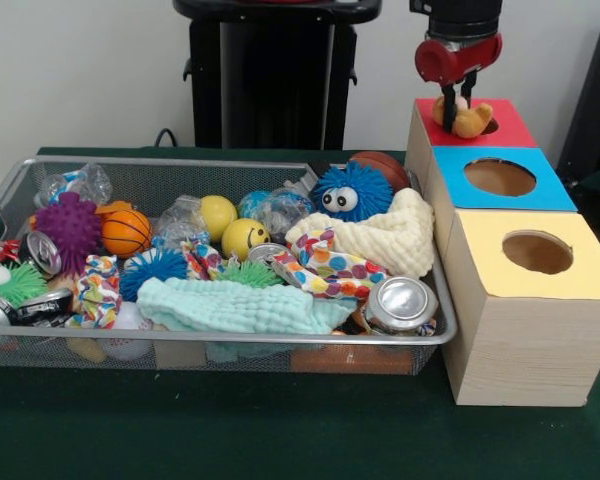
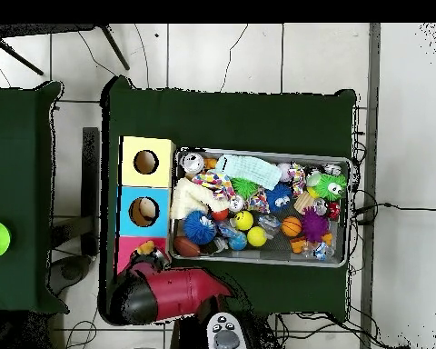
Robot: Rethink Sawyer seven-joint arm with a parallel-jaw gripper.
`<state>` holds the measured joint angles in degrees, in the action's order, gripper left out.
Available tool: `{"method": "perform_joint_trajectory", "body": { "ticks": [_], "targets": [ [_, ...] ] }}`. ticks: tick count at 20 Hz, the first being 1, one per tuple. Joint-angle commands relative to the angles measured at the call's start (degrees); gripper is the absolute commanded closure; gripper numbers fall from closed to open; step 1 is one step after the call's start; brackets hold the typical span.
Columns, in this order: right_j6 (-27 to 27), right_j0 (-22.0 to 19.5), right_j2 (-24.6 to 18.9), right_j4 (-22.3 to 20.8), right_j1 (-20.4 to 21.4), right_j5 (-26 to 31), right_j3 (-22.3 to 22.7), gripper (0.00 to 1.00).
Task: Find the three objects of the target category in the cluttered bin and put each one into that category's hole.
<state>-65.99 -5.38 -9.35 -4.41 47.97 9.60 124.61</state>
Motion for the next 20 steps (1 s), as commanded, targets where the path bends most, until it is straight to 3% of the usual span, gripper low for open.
{"method": "perform_joint_trajectory", "body": {
  "ticks": [1, 7, 12, 20],
  "targets": [
    [-9.32, 2.12, 2.98, -2.25, -7.06, 0.47, -5.27, 1.00],
    [-9.80, 6.00, 5.21, -0.02, -8.15, 11.32, -5.85, 1.00],
    [-12.00, 8.81, 6.81, 1.36, -10.20, 12.10, -6.46, 1.00],
    [-12.55, 8.57, 3.33, 4.86, -9.48, 14.11, -4.16, 1.00]
  ]
}}
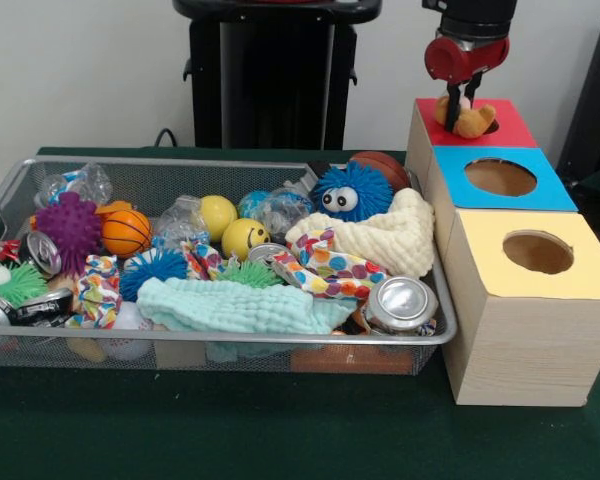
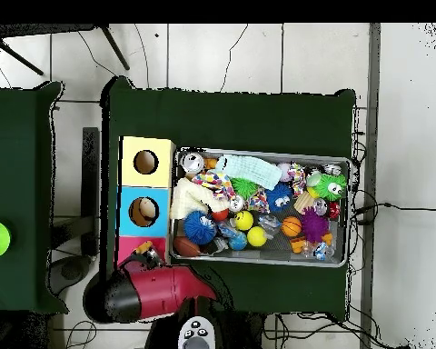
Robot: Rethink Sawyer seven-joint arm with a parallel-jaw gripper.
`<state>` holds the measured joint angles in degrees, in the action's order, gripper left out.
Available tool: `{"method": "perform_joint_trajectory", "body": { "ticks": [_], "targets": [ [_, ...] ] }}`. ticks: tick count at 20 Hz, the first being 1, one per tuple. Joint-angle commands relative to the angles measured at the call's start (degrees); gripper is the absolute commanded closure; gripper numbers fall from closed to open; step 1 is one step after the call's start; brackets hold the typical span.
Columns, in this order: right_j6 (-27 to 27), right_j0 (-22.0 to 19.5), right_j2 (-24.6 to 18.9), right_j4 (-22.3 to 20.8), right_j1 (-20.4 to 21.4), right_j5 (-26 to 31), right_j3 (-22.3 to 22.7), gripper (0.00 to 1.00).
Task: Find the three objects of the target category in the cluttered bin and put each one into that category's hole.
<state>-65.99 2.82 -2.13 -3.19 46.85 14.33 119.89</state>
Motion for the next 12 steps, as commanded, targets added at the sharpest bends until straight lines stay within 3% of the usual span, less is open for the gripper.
{"method": "perform_joint_trajectory", "body": {
  "ticks": [1, 12],
  "targets": [
    [-12.81, 0.31, -4.35, 4.47, -7.86, 10.06, 1.06, 1.00],
    [-13.33, 0.47, -8.25, 12.01, -5.30, 14.49, 3.30, 1.00]
  ]
}}
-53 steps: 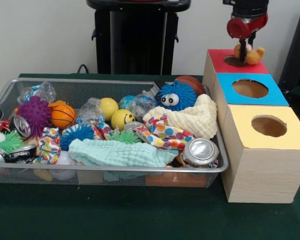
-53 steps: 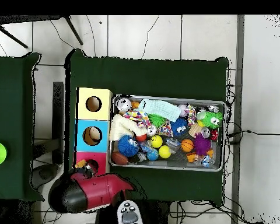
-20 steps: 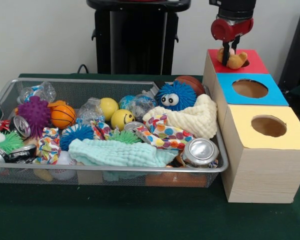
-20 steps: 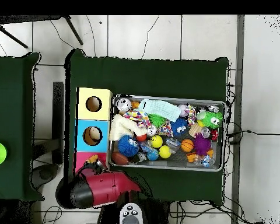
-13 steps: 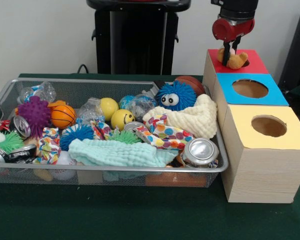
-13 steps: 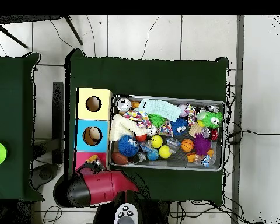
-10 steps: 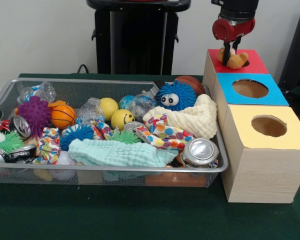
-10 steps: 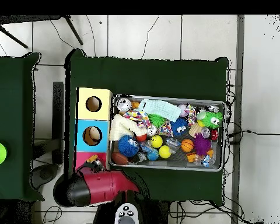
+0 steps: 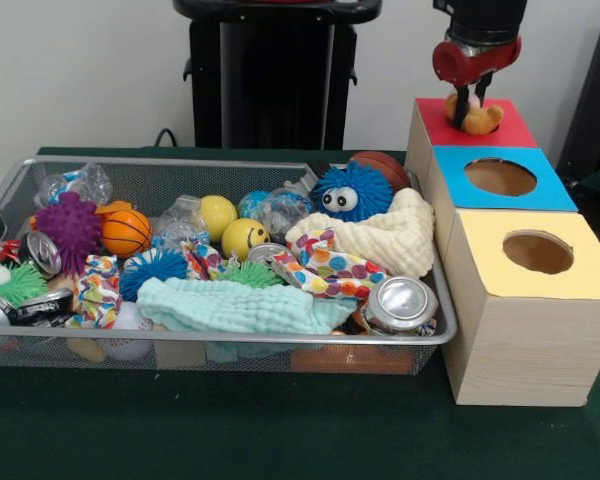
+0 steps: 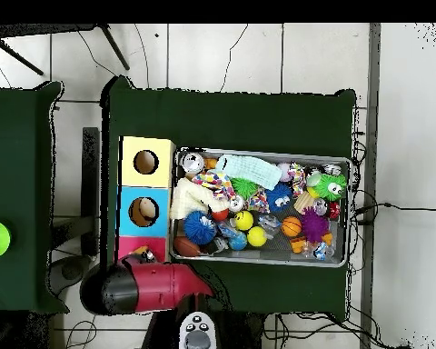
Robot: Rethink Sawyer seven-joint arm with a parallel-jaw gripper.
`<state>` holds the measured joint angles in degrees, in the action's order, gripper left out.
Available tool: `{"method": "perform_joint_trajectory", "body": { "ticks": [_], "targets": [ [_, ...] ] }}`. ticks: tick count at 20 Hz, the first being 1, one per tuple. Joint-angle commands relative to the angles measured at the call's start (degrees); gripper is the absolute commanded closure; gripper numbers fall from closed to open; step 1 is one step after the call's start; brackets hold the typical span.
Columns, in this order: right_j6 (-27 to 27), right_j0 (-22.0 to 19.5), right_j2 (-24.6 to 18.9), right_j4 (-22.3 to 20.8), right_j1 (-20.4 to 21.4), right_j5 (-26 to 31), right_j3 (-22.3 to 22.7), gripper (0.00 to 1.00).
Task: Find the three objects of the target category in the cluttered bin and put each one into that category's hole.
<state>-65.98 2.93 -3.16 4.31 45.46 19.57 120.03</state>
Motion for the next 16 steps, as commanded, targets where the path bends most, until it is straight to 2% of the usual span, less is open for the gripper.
{"method": "perform_joint_trajectory", "body": {
  "ticks": [1, 6, 16],
  "targets": [
    [-13.55, 0.55, -7.14, 4.95, -3.87, 9.34, 3.25, 1.00],
    [-14.15, 1.89, -6.19, 6.23, -4.20, 9.42, 3.09, 1.00],
    [-13.18, 3.64, -1.81, 3.80, -6.77, 3.84, 0.85, 1.00]
  ]
}}
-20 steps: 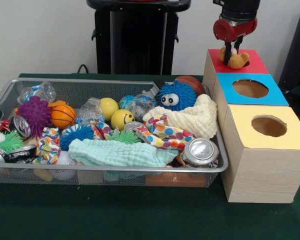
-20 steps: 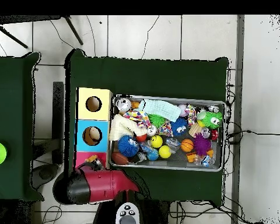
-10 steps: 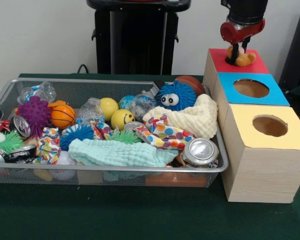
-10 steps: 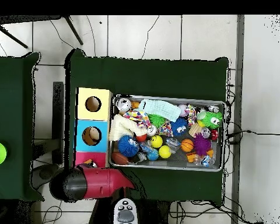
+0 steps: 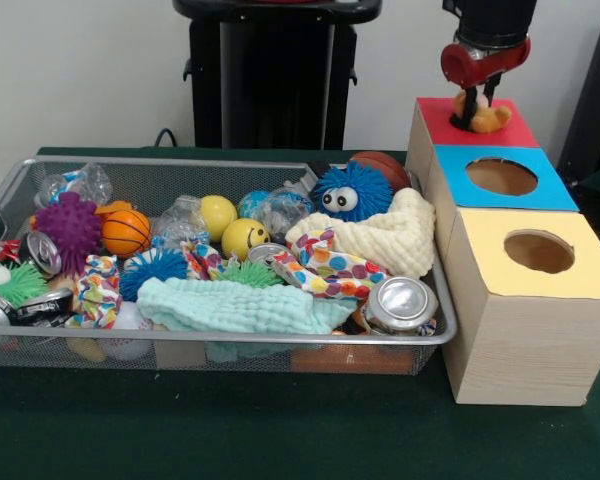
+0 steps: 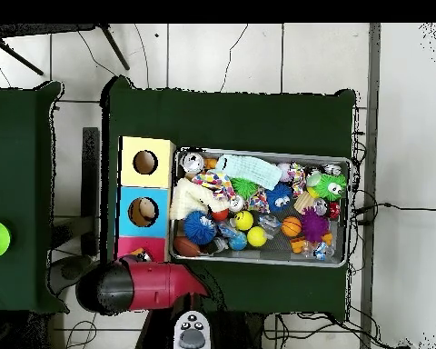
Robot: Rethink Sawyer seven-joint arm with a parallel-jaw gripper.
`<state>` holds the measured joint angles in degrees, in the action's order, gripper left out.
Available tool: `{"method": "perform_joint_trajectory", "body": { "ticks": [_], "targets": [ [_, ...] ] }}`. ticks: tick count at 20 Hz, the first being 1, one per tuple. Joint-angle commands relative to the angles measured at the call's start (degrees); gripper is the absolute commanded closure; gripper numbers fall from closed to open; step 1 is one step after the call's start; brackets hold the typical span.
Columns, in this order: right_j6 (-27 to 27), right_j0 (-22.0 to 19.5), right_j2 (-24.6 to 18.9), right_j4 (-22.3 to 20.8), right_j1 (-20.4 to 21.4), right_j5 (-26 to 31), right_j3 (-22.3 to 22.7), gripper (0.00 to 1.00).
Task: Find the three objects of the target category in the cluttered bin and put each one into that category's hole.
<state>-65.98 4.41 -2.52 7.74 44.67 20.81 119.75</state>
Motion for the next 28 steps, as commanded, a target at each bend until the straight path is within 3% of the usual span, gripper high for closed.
{"method": "perform_joint_trajectory", "body": {
  "ticks": [1, 7, 19, 24, 28],
  "targets": [
    [-13.13, 2.17, -2.04, 0.15, -6.23, 1.75, 0.96, 1.00],
    [-11.83, 2.50, 2.15, -3.45, -9.26, -6.11, -1.41, 1.00],
    [-9.39, 1.02, 3.15, -8.03, -16.94, -19.98, -5.27, 1.00],
    [-9.77, 1.35, 3.80, -8.83, -18.90, -21.67, -5.88, 1.00],
    [-12.01, 0.43, 2.57, -7.14, -16.49, -19.56, -3.28, 1.00]
  ]
}}
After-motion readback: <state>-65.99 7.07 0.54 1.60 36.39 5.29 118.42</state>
